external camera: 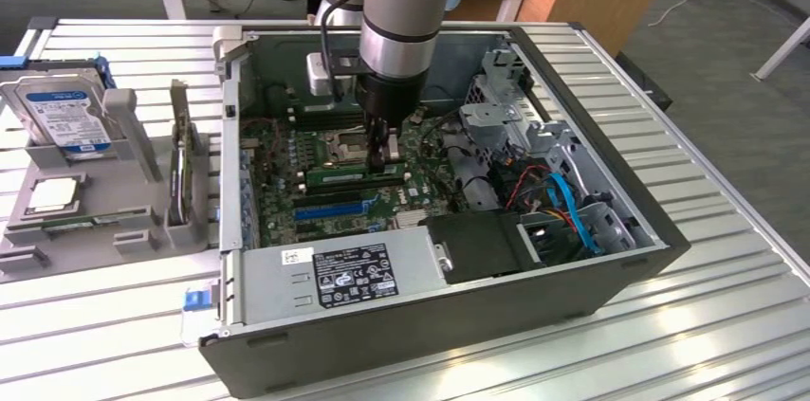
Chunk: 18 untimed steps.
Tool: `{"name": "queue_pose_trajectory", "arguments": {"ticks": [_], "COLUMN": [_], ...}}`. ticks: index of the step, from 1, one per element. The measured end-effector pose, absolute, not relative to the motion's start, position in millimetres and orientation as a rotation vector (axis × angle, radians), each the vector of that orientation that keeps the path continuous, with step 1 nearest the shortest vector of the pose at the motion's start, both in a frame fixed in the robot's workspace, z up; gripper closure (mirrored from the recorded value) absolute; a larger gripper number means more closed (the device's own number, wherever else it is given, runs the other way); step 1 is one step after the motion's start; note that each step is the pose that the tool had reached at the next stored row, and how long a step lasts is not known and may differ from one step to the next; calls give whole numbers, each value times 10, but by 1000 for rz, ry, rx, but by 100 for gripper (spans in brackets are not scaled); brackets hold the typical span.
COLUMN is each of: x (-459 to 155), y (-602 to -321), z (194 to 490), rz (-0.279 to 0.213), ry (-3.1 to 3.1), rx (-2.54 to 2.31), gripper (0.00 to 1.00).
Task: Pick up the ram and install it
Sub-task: 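Insert the ram into the slot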
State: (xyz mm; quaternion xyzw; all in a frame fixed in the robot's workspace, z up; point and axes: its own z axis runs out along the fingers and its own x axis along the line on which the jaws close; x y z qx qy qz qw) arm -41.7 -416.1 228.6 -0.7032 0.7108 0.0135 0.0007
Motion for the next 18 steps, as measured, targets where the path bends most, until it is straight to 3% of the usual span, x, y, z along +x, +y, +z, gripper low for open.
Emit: {"name": "queue_pose_trajectory", "arguments": {"ticks": [18], "x": [-417], "y": [-4160], "z": [2284], "rz": [42], "ry": [2214], "rx": [-2226], "gripper": [88]}}
